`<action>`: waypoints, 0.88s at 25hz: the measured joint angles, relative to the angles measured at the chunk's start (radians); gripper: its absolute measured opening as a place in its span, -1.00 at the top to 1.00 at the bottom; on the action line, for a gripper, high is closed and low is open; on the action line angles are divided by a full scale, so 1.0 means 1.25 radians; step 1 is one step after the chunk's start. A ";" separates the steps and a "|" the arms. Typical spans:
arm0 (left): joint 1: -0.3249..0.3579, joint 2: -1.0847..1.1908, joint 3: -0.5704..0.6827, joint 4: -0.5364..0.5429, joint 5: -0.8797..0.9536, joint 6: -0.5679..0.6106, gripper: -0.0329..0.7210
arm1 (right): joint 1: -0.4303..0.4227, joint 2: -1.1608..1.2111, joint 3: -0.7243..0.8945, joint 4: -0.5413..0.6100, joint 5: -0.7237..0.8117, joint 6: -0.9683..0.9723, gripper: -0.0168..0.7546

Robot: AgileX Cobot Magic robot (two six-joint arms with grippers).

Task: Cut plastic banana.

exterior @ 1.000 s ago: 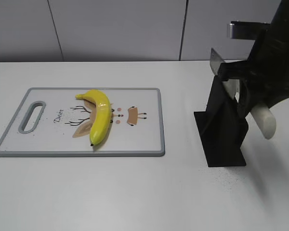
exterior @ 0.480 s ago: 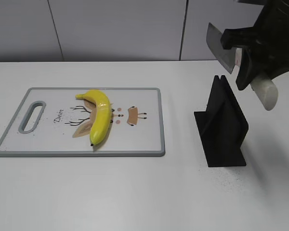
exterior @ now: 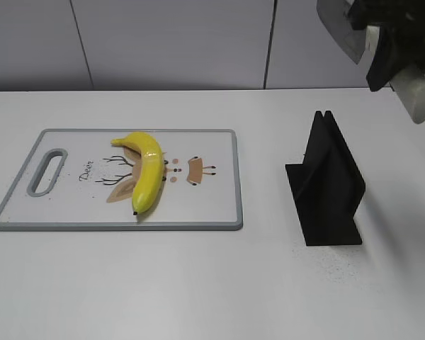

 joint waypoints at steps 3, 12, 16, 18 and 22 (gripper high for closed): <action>0.000 0.000 0.000 0.000 0.000 0.000 -0.62 | 0.000 -0.002 -0.032 0.000 0.001 -0.043 0.54; 0.000 0.137 -0.119 -0.005 0.004 0.018 -0.62 | 0.000 0.003 -0.151 0.018 0.002 -0.214 0.54; 0.000 0.308 -0.206 -0.048 0.004 0.086 -0.62 | 0.000 0.027 -0.164 0.053 0.002 -0.297 0.54; -0.003 0.383 -0.247 -0.070 -0.010 0.121 -0.62 | 0.000 0.048 -0.164 0.056 0.002 -0.330 0.54; -0.027 0.515 -0.325 -0.077 -0.057 0.180 -0.62 | 0.000 0.091 -0.164 0.056 0.002 -0.393 0.54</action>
